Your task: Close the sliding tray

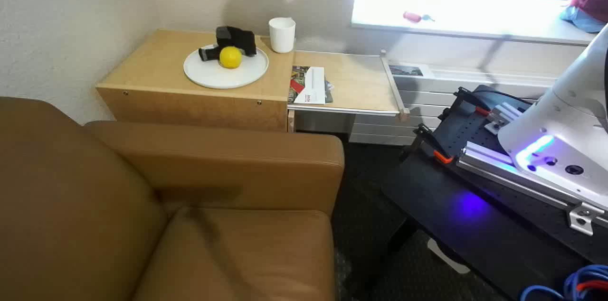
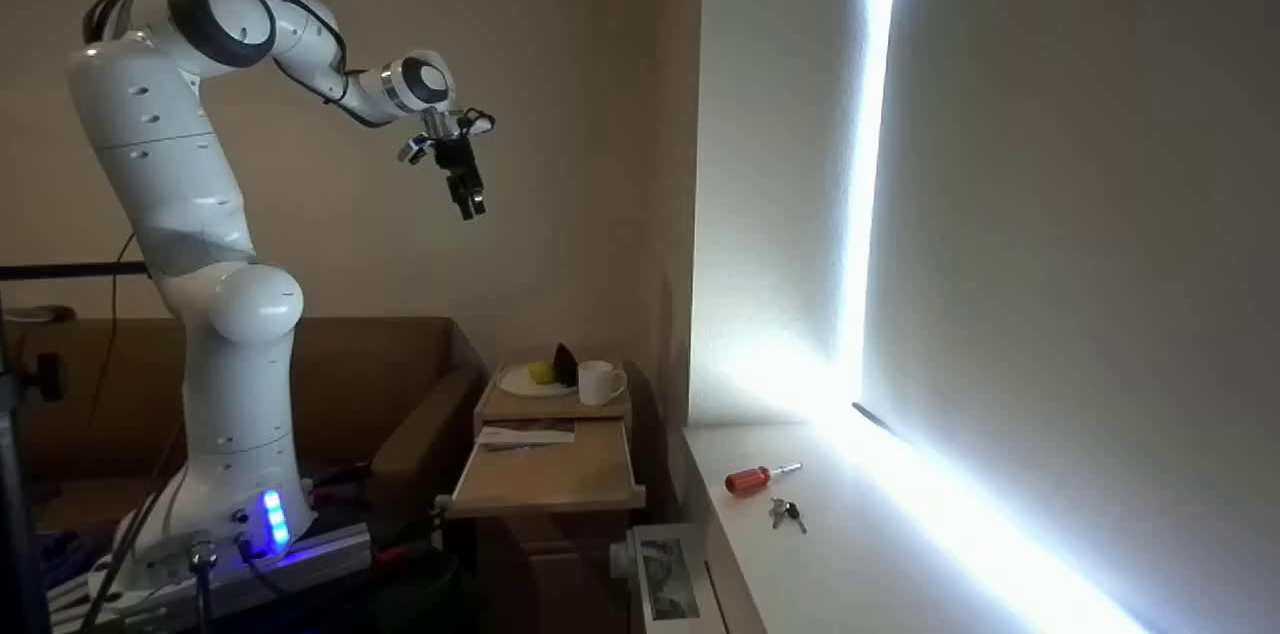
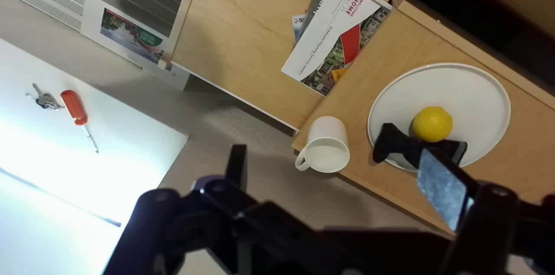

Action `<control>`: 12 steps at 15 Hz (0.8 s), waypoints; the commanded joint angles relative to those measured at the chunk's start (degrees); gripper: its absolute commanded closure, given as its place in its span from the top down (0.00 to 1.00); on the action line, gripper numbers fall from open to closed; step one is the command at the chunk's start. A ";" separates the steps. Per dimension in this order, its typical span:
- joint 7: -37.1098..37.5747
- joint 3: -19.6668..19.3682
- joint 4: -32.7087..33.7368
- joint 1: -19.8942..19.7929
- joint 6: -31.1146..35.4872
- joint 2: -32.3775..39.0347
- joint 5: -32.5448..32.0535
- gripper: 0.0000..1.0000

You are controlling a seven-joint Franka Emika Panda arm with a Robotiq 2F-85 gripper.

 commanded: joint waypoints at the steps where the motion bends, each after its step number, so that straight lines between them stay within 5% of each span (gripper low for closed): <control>1: 0.67 -2.36 0.24 2.82 -0.32 0.44 -0.85 1.00; 10: 3.95 -17.61 -25.22 -2.39 -10.16 -16.00 1.86 1.00; 12: 1.40 -21.52 -24.35 -3.22 -12.06 -17.77 6.87 1.00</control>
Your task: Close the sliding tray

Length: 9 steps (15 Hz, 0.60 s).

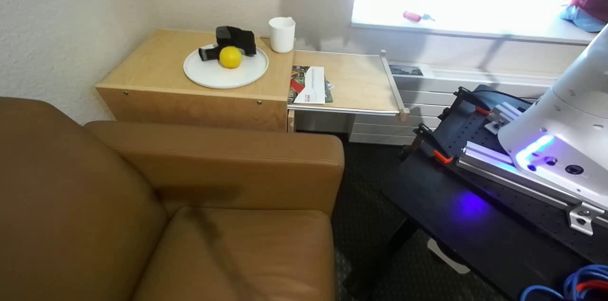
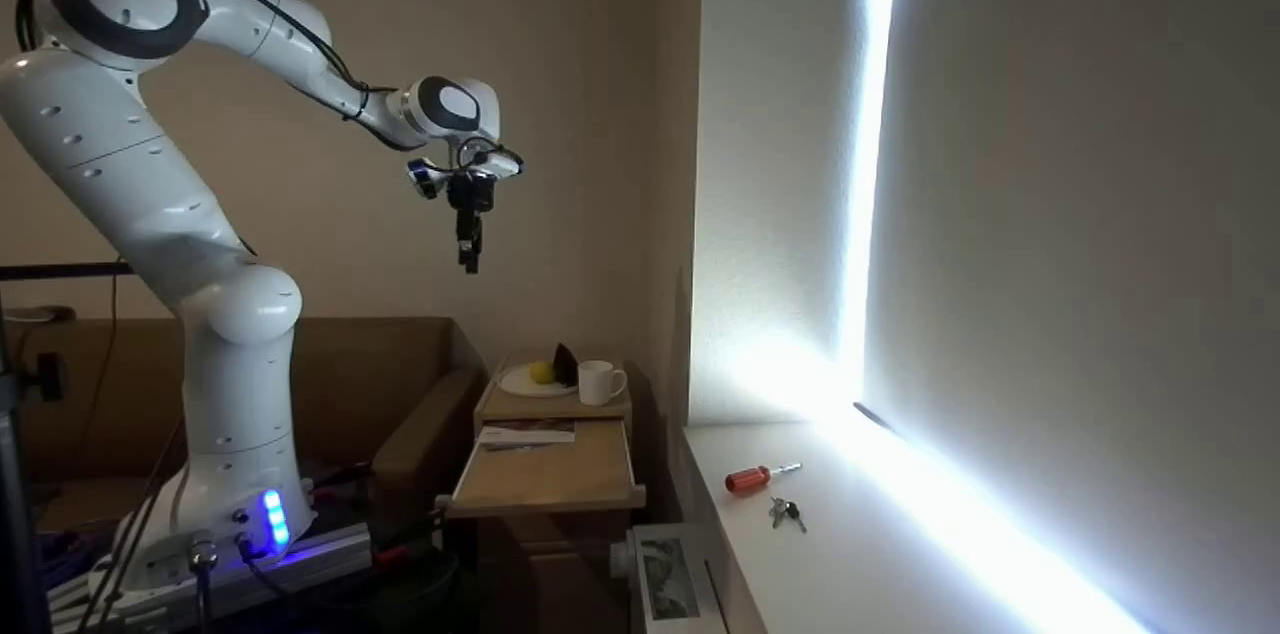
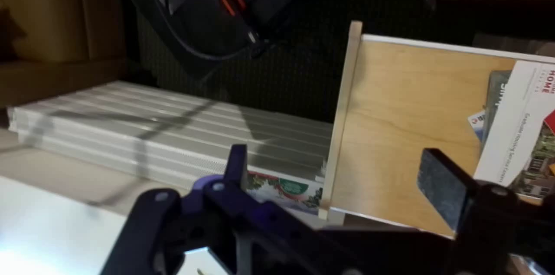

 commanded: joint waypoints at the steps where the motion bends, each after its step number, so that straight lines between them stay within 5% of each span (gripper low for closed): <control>1: -1.63 -3.34 2.32 -1.40 -4.31 -4.91 8.39 1.00; 2: -1.21 -1.98 -1.23 -2.35 -1.00 -2.81 4.72 1.00; 5: -1.53 -2.38 1.77 -2.61 -3.30 -5.42 7.98 1.00; 7: 4.62 1.45 -2.43 -4.42 5.36 -4.47 2.16 1.00; 9: 9.53 1.11 -6.13 -6.77 13.60 -0.88 -2.72 1.00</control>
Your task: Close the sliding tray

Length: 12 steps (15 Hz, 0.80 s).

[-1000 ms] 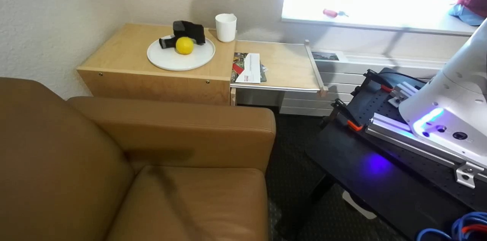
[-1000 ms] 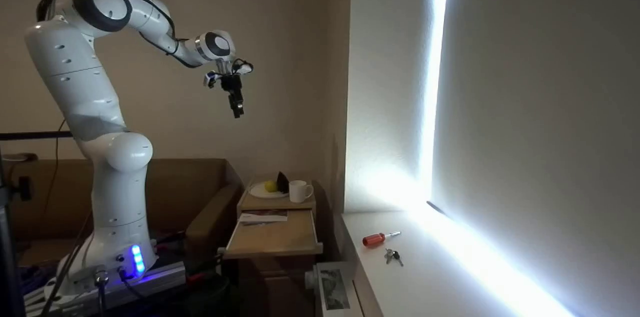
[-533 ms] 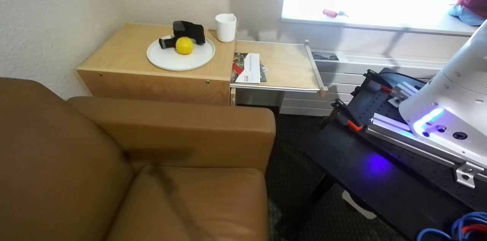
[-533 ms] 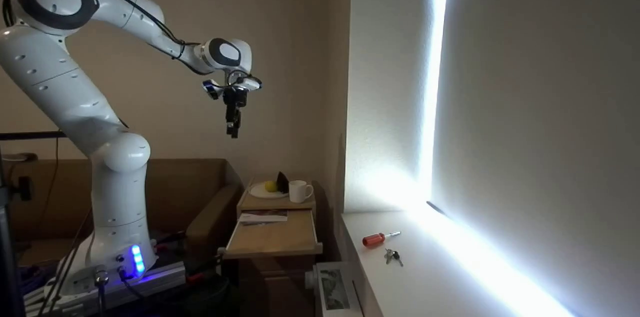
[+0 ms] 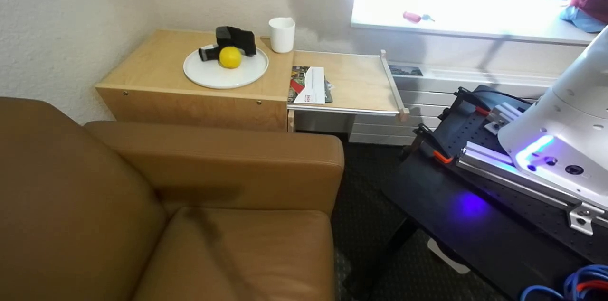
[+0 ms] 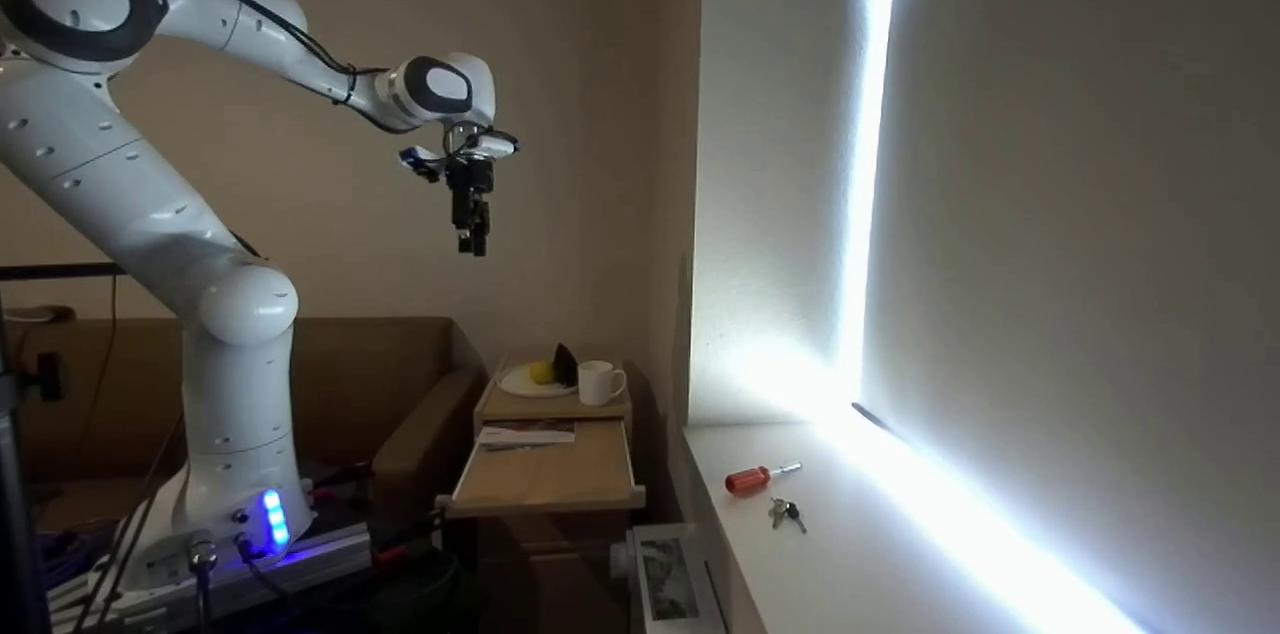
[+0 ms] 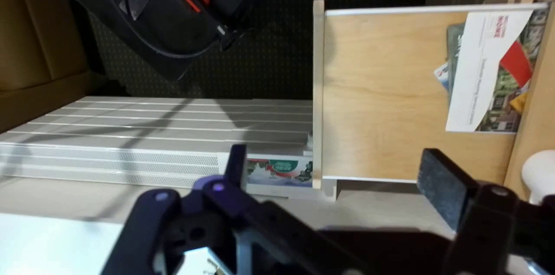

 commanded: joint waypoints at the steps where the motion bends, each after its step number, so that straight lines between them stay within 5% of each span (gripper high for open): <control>1: 8.05 1.74 -6.74 -5.63 12.42 5.59 -7.76 1.00; 8: 26.54 -5.97 -7.72 -13.49 20.77 26.74 -21.32 1.00; 12: 28.28 -13.50 -1.98 -13.00 21.25 41.86 -16.87 1.00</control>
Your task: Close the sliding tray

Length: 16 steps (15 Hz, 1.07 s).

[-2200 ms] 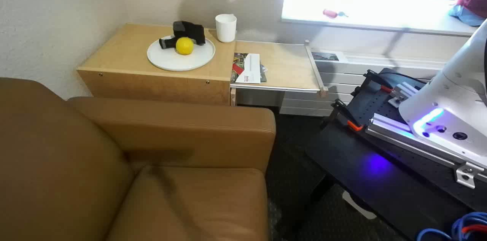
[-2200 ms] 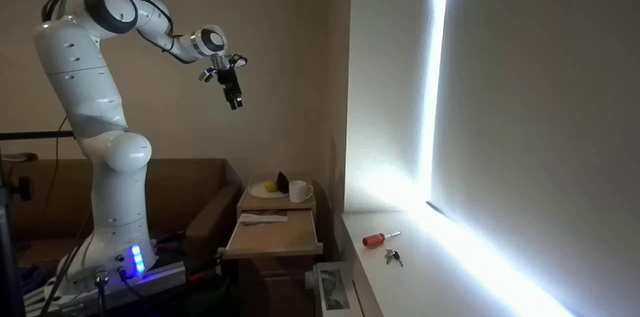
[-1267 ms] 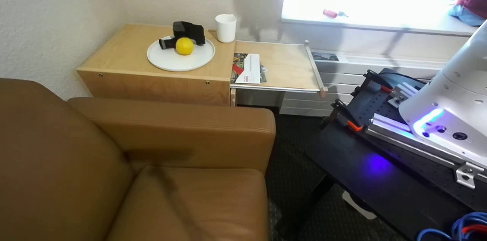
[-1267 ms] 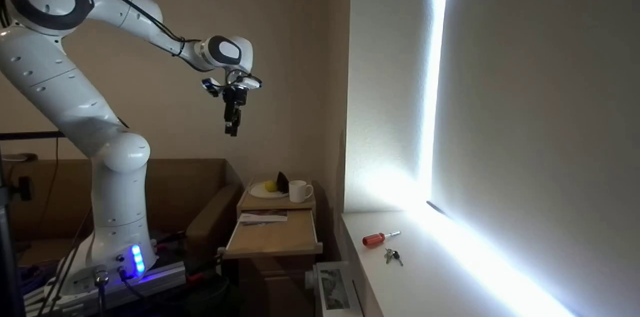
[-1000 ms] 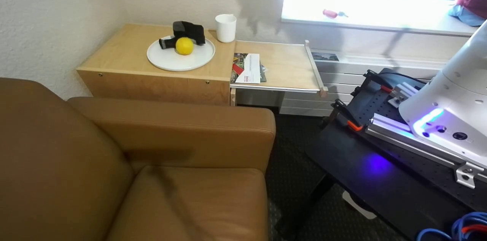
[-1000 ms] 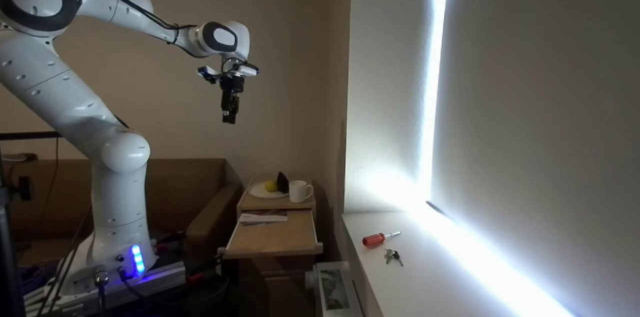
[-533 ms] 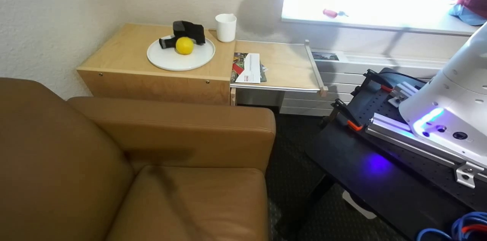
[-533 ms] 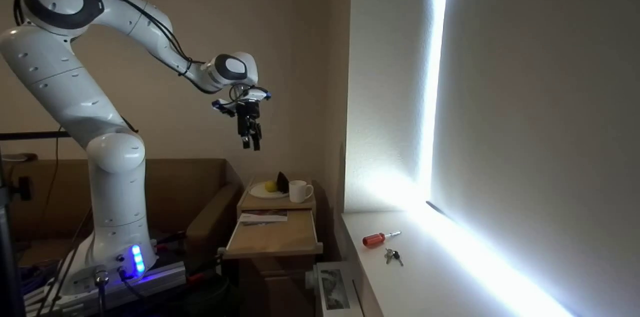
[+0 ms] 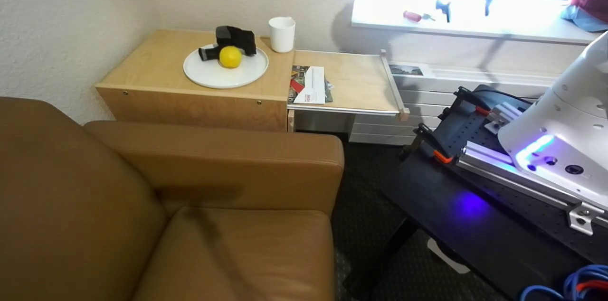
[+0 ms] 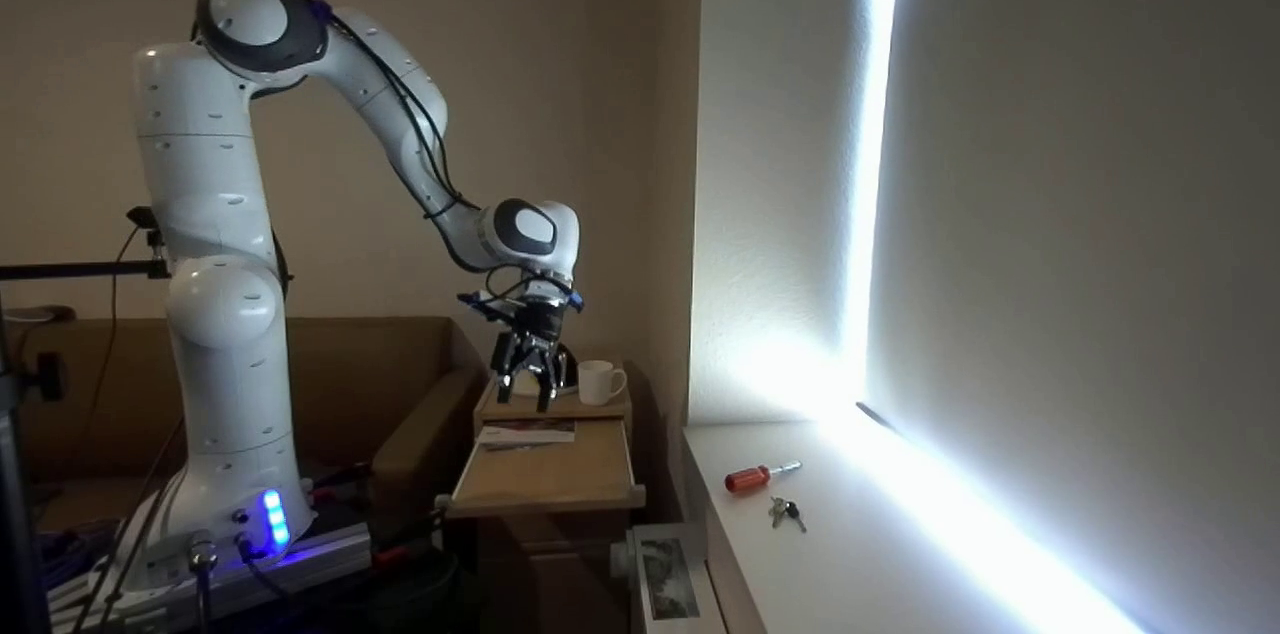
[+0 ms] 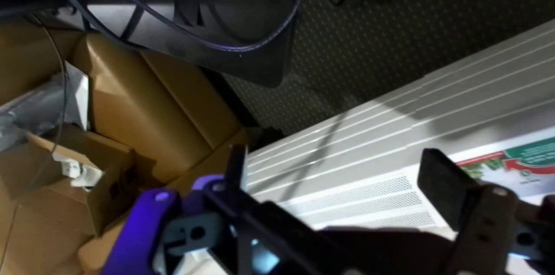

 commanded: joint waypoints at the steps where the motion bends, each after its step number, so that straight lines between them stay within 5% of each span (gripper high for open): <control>1: -3.00 -4.71 8.50 0.84 -1.97 13.34 7.80 1.00; 2: -0.32 -5.16 2.90 2.05 -0.01 7.05 3.24 1.00; 8: 0.18 -6.55 7.93 3.57 -0.12 14.33 5.29 1.00; 16: 13.74 -7.52 13.84 10.10 15.12 32.23 7.33 1.00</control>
